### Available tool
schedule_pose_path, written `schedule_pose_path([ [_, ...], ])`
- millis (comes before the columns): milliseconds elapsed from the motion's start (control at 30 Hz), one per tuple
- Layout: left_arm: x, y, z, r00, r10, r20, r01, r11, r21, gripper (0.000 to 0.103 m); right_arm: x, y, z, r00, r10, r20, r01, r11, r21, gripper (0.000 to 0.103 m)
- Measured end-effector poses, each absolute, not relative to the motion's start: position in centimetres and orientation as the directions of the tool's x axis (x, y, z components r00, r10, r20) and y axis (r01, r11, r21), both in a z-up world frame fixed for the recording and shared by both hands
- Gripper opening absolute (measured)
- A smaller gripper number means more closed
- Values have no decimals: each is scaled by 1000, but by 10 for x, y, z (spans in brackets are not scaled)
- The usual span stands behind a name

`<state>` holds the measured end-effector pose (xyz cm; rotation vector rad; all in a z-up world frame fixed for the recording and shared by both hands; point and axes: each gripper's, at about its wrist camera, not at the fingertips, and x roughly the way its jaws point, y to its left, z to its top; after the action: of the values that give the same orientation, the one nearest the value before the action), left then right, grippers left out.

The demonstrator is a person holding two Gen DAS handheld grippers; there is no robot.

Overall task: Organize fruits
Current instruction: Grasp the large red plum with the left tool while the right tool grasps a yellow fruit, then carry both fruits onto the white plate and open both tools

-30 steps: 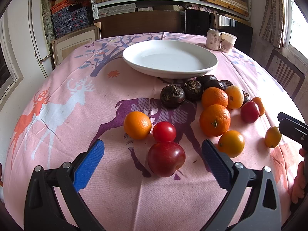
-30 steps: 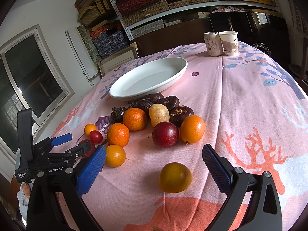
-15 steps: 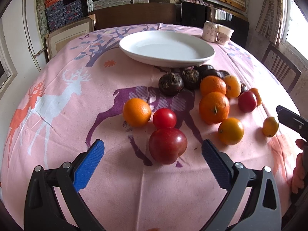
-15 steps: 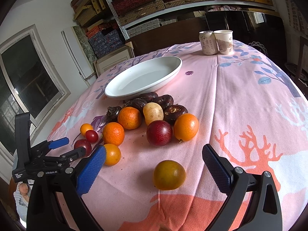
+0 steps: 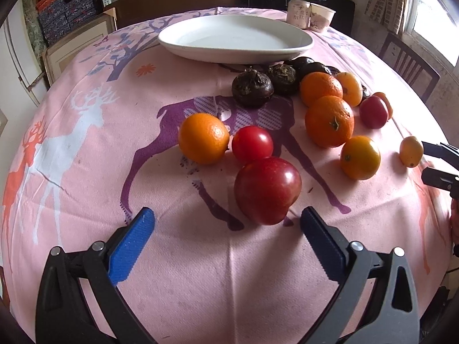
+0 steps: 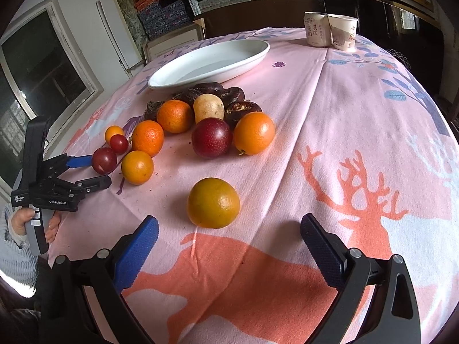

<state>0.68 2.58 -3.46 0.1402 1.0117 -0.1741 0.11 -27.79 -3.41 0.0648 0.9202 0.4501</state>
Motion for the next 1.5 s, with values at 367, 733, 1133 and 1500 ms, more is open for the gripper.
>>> schedule_pose_path([
  [367,10,2,-25,550,-143,-823,305,952,39,60,5,-252,-30,538,336,-773,-408,906,110,65],
  [733,10,6,-9,577,-212,-788,307,951,-32,40,10,-265,-19,549,409,-729,-409,892,193,38],
  [1133,139,-21,37,638,-246,-730,281,957,-77,40,144,-226,46,656,470,-590,-381,881,279,38],
  [1500,176,-3,8,614,-238,-753,247,964,-103,59,197,-200,15,646,437,-626,-372,896,242,64],
])
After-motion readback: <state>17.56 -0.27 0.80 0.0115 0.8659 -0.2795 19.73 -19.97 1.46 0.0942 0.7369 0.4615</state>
